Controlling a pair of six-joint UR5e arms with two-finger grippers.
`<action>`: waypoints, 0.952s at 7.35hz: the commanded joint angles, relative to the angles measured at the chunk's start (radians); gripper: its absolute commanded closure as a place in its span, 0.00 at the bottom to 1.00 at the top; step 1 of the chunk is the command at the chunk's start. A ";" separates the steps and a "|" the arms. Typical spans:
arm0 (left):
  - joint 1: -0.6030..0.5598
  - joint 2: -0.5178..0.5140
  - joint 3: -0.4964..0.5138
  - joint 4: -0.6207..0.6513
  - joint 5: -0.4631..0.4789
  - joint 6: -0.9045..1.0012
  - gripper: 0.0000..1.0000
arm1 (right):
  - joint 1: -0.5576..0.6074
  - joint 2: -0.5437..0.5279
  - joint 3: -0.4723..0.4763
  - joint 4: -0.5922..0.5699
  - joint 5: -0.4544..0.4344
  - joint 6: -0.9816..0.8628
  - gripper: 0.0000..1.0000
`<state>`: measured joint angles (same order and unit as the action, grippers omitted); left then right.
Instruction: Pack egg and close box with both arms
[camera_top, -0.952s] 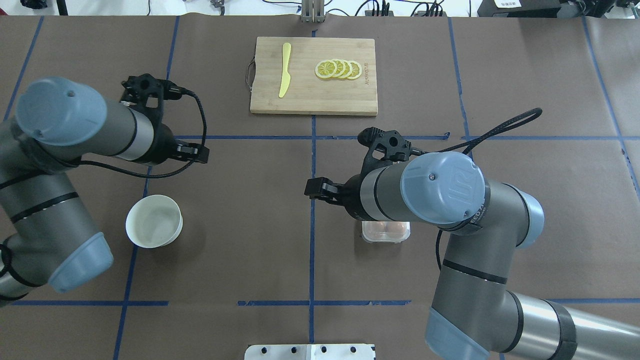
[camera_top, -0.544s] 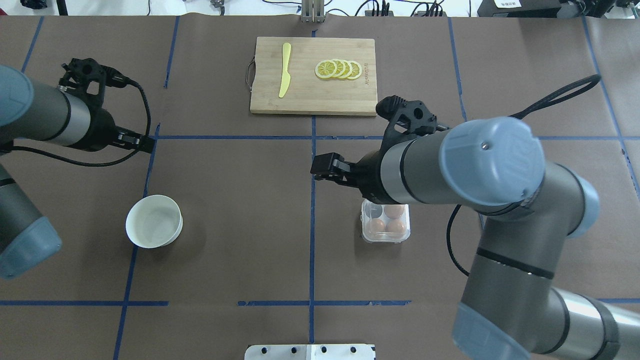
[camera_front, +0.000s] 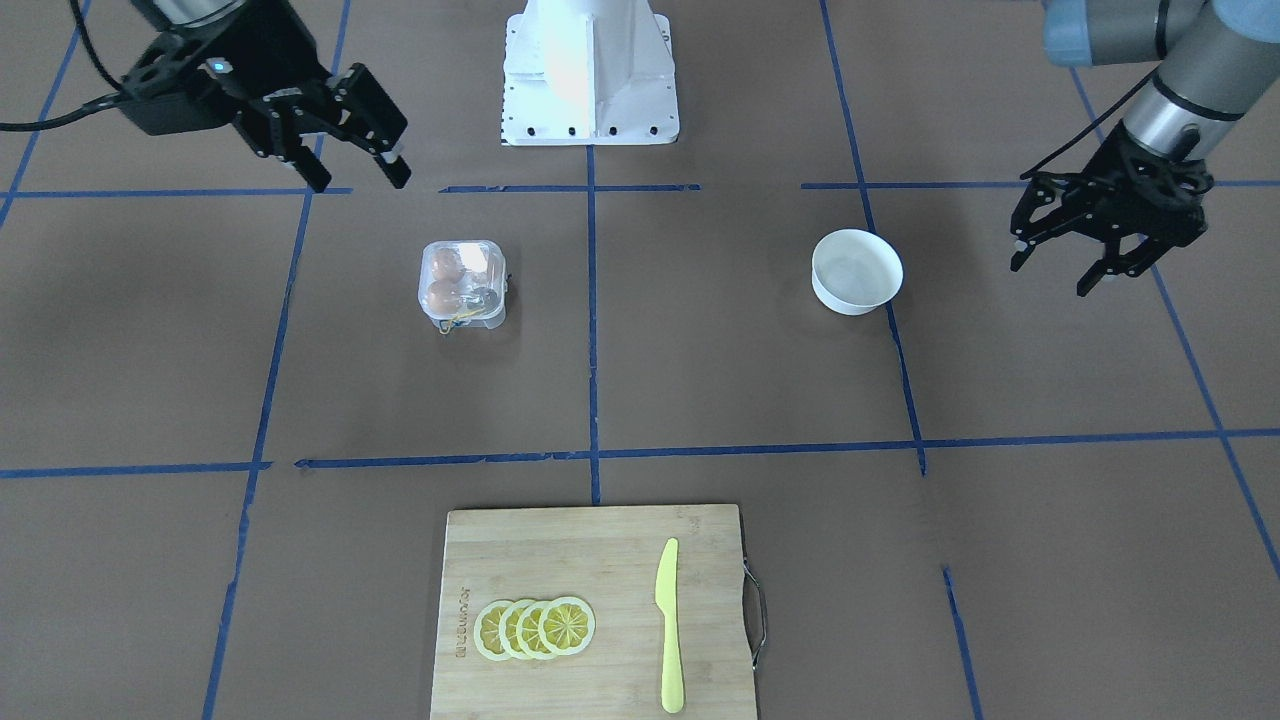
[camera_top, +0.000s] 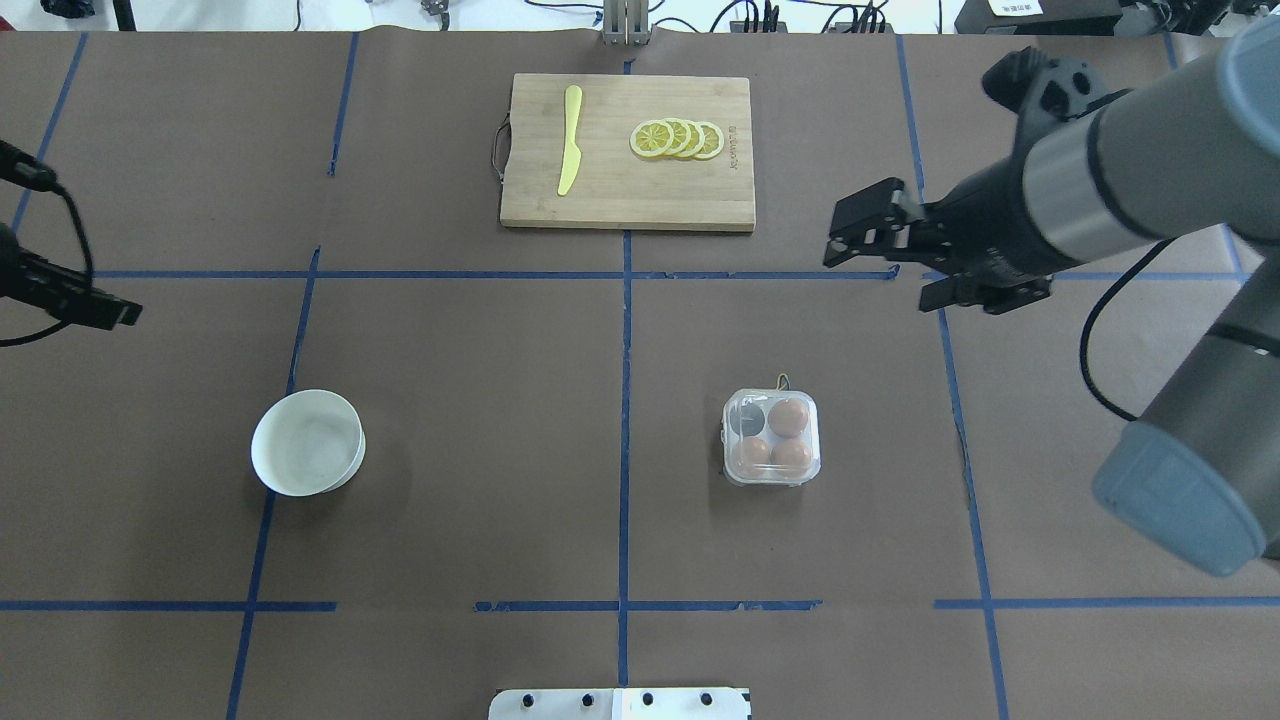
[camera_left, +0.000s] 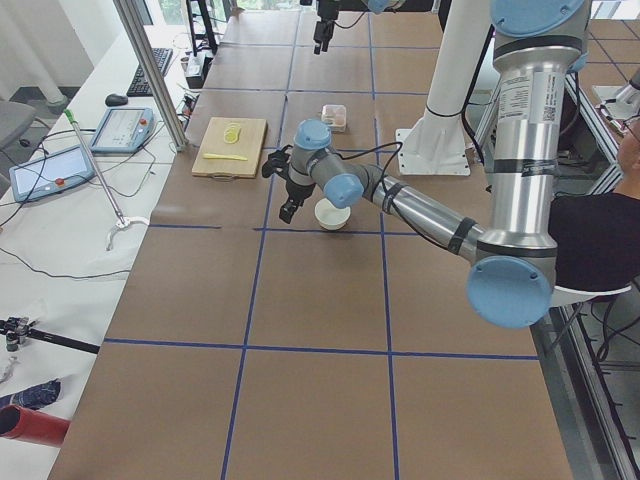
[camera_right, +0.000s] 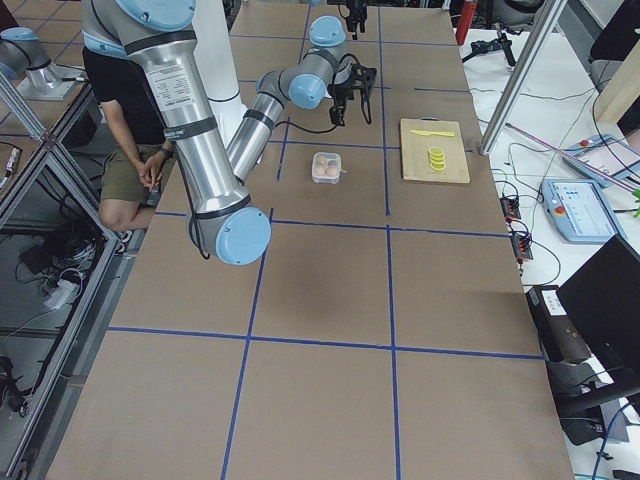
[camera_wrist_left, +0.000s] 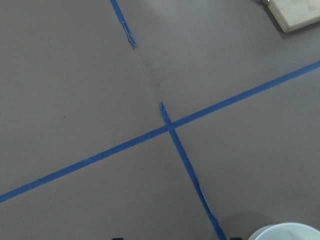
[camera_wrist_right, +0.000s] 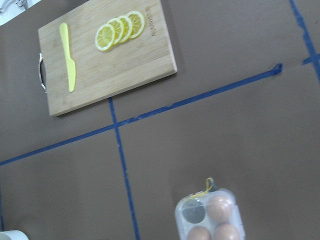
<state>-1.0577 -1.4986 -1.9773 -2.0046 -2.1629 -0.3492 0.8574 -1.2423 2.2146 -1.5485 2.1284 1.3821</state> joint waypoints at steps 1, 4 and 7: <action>-0.164 0.093 0.052 -0.057 -0.066 0.236 0.23 | 0.188 -0.182 0.010 -0.001 0.141 -0.299 0.00; -0.407 0.126 0.164 -0.042 -0.136 0.493 0.23 | 0.462 -0.451 -0.033 -0.004 0.240 -0.883 0.00; -0.518 0.104 0.150 0.208 -0.133 0.500 0.00 | 0.661 -0.551 -0.151 -0.007 0.324 -1.237 0.00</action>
<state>-1.5461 -1.3891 -1.8185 -1.8926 -2.2965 0.1452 1.4564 -1.7499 2.0991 -1.5547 2.4331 0.2685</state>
